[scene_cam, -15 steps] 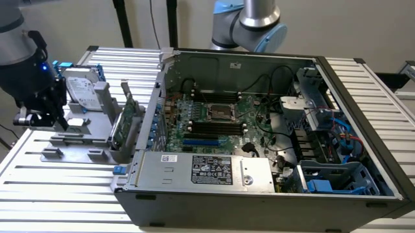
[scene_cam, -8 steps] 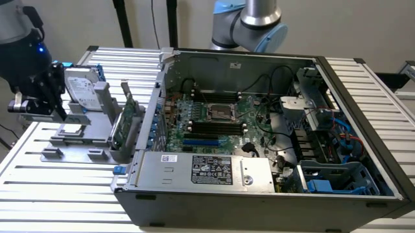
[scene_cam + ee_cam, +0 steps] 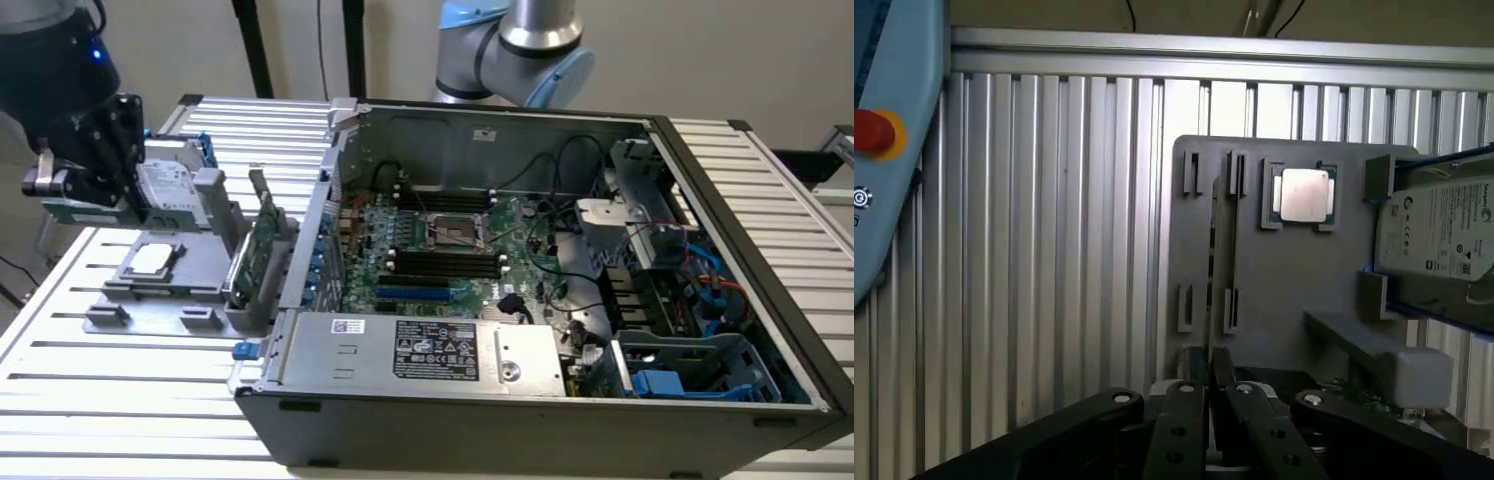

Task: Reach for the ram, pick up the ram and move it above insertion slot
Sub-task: 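Pick up the ram and move it above insertion slot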

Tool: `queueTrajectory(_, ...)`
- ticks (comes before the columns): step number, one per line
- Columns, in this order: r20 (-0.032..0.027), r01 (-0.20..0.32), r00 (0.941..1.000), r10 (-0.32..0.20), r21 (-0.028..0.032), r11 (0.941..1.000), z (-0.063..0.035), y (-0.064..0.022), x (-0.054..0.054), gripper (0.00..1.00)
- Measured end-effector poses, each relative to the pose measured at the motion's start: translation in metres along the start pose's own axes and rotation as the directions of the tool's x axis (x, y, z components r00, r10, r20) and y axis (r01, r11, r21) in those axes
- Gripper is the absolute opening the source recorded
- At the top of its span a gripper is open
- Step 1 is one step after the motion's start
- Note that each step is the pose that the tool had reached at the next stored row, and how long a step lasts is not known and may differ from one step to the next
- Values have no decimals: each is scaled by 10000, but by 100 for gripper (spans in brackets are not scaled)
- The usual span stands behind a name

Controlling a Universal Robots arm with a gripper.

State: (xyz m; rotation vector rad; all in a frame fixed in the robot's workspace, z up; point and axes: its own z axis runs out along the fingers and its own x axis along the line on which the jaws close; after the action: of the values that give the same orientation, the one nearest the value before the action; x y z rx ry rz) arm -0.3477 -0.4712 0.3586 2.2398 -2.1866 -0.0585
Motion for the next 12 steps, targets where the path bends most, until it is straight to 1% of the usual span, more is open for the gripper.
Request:
queueTrajectory(3, 47, 17, 10000, -17, -22, 10000, -107, -121, 1, 14)
queueTrajectory(5, 93, 23, 10000, -22, -29, 10000, -151, -204, 3, 14)
queueTrajectory(8, 164, 25, 9999, -24, -31, 10000, -182, -335, 5, 14)
queueTrajectory(12, 272, 29, 9996, -28, -28, 10000, -205, -518, 7, 14)
